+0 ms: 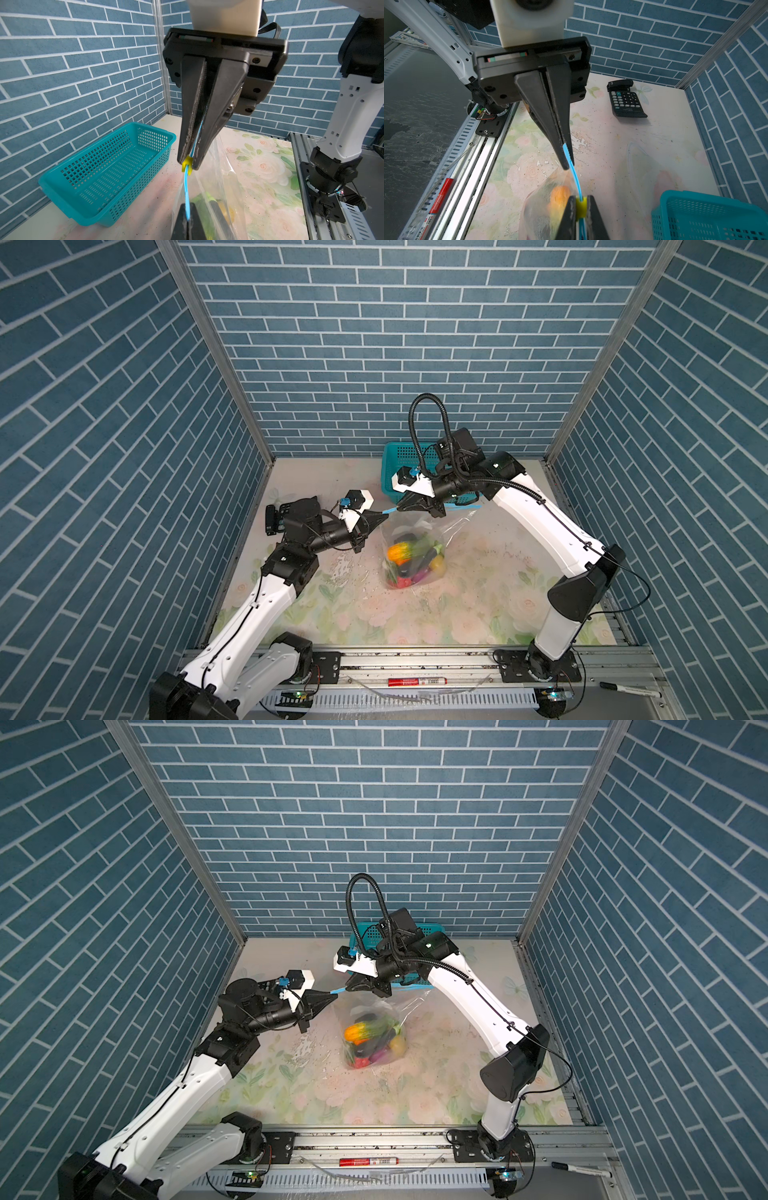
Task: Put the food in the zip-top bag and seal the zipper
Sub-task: 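Close the right gripper on the yellow slider beside the left gripper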
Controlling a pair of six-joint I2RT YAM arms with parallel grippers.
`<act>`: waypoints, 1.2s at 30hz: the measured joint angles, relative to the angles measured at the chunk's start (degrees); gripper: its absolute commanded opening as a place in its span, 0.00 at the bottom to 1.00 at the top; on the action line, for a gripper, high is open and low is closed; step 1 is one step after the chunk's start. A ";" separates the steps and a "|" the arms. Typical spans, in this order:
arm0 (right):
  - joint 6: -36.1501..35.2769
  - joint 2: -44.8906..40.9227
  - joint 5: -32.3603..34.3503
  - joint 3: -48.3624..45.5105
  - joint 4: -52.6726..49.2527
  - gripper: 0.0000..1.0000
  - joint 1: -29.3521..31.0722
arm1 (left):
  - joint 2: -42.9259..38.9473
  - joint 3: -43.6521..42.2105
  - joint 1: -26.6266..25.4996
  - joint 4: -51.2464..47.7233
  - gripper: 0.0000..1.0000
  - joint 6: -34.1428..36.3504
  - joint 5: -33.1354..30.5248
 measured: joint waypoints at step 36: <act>0.00 0.00 0.04 0.04 -0.83 0.03 -0.55 | 5.75 3.15 -0.68 4.28 0.01 -2.03 2.99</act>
